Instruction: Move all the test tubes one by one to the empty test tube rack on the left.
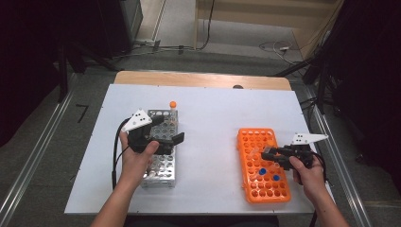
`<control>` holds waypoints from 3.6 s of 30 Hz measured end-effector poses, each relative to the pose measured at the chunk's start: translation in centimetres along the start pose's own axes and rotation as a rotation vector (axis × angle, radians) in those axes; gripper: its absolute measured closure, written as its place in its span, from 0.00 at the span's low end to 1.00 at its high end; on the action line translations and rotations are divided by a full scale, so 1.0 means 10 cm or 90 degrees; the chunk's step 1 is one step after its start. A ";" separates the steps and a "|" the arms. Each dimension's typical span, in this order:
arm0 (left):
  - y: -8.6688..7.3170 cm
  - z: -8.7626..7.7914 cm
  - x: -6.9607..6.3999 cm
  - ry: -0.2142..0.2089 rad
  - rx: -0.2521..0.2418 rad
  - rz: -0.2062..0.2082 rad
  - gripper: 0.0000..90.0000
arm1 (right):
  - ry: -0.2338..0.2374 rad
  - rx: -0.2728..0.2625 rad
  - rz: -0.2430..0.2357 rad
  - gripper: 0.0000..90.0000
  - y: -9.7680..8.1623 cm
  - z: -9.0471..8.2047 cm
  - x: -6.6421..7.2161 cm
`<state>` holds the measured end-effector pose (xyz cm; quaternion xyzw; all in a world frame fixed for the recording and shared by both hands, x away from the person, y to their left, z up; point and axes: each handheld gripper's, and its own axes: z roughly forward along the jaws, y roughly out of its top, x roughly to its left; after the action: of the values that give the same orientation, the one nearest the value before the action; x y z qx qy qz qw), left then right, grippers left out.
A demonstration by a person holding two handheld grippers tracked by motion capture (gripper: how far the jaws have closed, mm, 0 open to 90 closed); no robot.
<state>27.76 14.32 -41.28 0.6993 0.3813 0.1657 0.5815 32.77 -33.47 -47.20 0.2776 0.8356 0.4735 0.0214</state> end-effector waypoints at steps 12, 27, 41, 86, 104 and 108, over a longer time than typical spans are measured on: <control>0.00 0.00 -0.01 -0.001 -0.002 0.003 0.00 | -0.025 0.012 -0.021 0.80 0.01 0.01 0.04; 0.01 0.01 -0.04 -0.005 -0.003 0.008 0.00 | -0.064 -0.038 -0.014 0.80 0.21 -0.17 0.13; 0.02 0.05 -0.10 -0.019 -0.001 0.012 0.00 | -0.060 -0.079 -0.029 0.80 0.61 -0.22 0.25; 0.18 0.69 -0.93 -0.185 0.020 0.059 0.43 | 0.023 -0.059 -0.075 0.80 0.67 0.06 0.88; 0.27 0.97 -1.16 -0.268 0.040 0.083 0.65 | 0.041 -0.039 -0.100 0.80 0.71 0.12 0.97; 0.26 1.02 -1.18 -0.275 0.048 0.088 0.70 | 0.044 -0.039 -0.105 0.80 0.70 0.13 0.98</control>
<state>27.81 -1.30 -39.06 0.7642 0.2053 0.0371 0.6103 28.00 -24.95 -40.01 0.1908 0.8408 0.5051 0.0398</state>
